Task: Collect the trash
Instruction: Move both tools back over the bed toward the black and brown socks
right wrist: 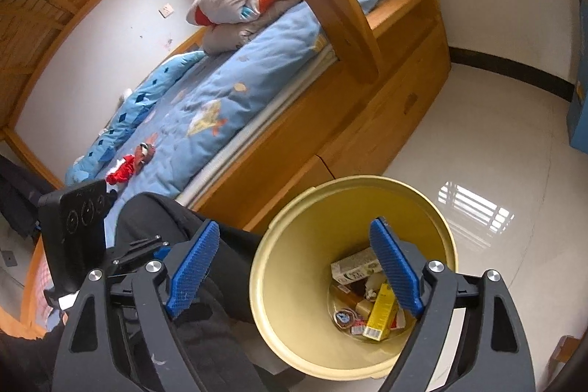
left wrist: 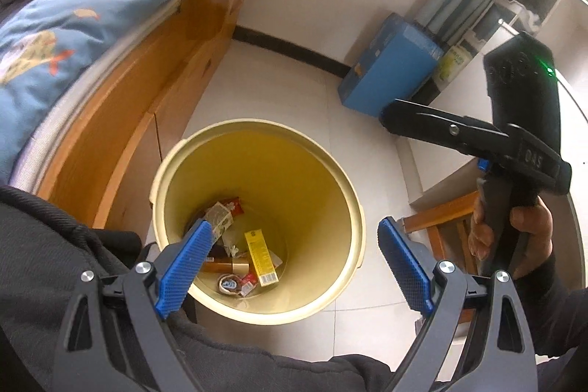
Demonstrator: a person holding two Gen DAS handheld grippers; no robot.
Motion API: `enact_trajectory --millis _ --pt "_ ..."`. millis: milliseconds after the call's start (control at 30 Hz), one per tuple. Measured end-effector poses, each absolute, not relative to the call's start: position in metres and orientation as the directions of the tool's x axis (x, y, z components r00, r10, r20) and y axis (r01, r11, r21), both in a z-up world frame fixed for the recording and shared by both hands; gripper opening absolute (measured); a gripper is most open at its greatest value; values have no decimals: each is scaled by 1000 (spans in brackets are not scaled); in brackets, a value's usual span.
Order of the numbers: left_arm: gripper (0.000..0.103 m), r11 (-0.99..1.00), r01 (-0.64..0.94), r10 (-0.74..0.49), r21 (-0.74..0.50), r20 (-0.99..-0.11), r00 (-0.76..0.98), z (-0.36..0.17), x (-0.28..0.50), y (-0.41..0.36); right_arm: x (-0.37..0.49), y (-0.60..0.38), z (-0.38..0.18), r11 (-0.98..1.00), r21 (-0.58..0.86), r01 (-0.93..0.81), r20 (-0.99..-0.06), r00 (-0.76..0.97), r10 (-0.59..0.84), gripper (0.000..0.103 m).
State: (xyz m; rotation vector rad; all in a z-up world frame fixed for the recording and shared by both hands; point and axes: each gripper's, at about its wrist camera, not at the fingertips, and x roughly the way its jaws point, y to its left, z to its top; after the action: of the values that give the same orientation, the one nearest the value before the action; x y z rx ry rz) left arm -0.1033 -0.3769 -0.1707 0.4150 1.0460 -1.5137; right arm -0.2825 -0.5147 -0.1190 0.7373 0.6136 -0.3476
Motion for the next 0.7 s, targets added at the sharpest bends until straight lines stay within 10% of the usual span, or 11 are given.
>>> enact_trajectory --millis 700 --pt "99 636 748 -640 -191 -672 373 -80 38 -204 -96 -425 -44 876 474 89 -475 863 169 93"
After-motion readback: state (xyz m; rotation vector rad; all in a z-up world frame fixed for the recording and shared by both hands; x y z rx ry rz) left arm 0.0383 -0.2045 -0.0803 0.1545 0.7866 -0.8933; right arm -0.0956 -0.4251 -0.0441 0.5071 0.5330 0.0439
